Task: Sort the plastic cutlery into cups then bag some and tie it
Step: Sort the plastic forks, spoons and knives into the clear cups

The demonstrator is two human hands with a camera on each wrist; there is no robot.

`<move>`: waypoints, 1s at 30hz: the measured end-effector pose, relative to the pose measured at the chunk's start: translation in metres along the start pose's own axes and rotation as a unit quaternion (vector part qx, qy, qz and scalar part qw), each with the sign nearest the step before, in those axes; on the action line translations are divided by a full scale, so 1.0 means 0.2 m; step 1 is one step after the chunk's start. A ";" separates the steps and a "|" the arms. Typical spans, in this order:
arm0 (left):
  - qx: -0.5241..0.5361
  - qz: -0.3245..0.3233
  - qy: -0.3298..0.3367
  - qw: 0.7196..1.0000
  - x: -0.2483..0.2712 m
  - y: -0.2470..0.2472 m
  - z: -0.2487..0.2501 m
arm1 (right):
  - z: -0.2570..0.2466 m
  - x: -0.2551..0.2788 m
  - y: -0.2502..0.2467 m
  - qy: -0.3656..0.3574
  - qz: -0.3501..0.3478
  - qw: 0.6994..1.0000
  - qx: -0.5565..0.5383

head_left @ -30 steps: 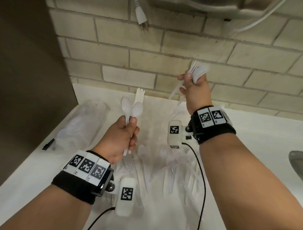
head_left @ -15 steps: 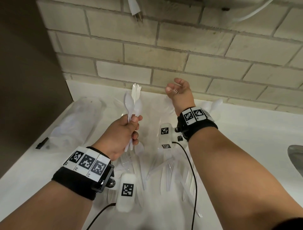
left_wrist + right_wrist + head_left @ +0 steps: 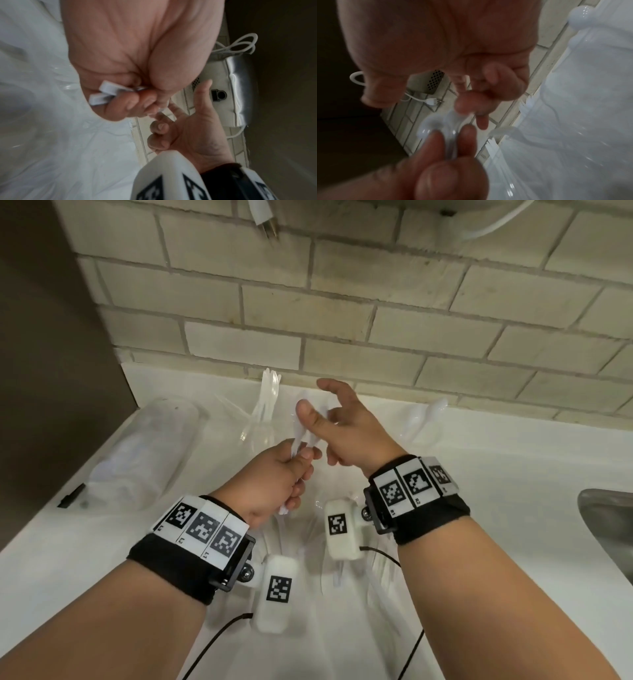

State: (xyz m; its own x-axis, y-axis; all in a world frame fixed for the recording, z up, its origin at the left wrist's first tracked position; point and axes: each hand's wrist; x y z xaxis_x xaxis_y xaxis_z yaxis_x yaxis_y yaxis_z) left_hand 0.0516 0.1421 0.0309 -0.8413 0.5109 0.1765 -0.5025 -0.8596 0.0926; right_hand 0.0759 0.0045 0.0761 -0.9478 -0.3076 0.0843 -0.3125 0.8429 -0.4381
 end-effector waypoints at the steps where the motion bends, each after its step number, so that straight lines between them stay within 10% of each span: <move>1: -0.032 -0.020 -0.009 0.999 0.00 0.02 0.00 | 0.01 0.02 0.01 0.006 -0.013 1.000 -0.006; 11: -0.133 -0.082 0.003 0.988 -0.03 0.14 -0.04 | 0.09 0.12 -0.22 -0.012 0.041 0.999 0.029; 20: -0.184 0.042 -0.008 0.982 -0.02 0.03 -0.08 | 0.08 0.07 -0.68 -0.110 0.344 0.914 0.186; 30: -0.275 0.033 -0.109 0.955 0.00 0.04 -0.13 | 0.34 -0.10 -0.63 0.104 0.230 0.939 0.233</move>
State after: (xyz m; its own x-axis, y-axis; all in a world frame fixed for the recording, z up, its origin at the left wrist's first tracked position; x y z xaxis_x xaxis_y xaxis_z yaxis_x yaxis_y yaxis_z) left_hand 0.0435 0.1360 0.0061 -0.8436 0.3891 0.3700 -0.5284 -0.7241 -0.4433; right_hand 0.1392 -0.1263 0.0686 -0.9829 0.1749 -0.0574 0.1481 0.5661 -0.8110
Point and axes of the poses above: each hand's wrist, its own x-axis away from the middle knuckle, its own y-axis out of the palm, z = x × y, and after that the axes turned 13 degrees about -z, right-handed
